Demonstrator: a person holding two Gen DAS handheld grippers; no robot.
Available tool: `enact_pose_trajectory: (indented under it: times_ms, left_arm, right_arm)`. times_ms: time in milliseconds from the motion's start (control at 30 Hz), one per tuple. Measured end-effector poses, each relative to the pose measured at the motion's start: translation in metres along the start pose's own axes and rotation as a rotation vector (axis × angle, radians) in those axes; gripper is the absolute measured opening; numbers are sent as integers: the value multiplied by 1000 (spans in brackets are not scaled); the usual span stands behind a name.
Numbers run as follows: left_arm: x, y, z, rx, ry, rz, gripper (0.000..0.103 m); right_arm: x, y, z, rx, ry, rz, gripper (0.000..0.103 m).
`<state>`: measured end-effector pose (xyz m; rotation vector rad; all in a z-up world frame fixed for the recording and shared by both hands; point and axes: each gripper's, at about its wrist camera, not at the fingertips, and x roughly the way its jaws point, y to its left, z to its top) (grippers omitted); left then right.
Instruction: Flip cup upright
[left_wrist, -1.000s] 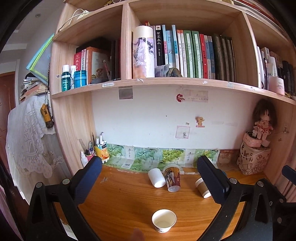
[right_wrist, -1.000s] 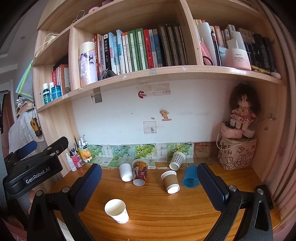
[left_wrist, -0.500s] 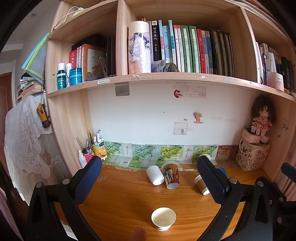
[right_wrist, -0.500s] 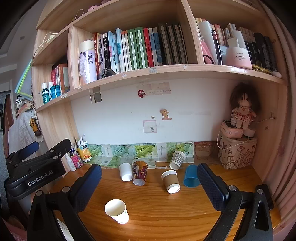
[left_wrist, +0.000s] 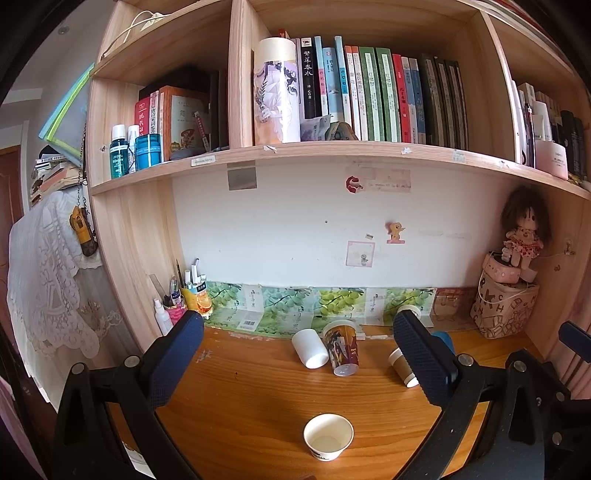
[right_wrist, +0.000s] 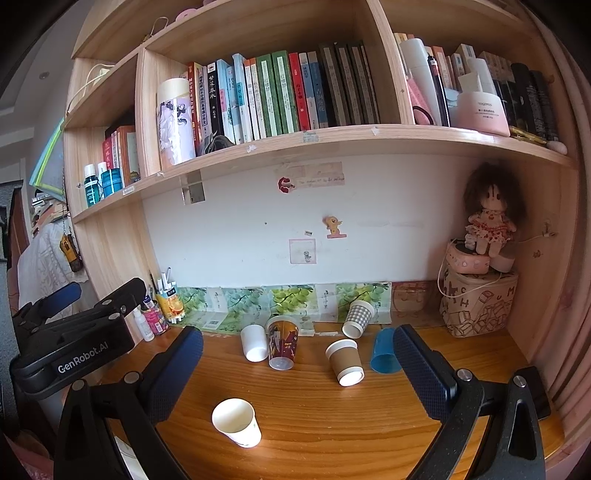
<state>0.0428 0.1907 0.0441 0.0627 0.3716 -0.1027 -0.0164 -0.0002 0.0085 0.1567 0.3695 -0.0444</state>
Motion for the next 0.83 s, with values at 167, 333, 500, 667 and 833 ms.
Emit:
enact_pose_trajectory:
  times_ms: [167,333,500,667,833]
  left_arm:
    - [3,3,2,2,-4,0,103]
    - [2,2,2,2,-4,1,103]
    - [6,6,2,1,5,-3,103]
    - [9,9,1,-4,16,-3,103]
    - [10,13,-2,-12,33,-14,103]
  right_arm:
    - [2,1,1,1,3,2,103]
    - [5,3,1,1,7,4,103]
    - [7,5,1,2,10,5,103]
    - [12,10,1,2,20,10,103]
    - [13,14,-1,3,31,14,103]
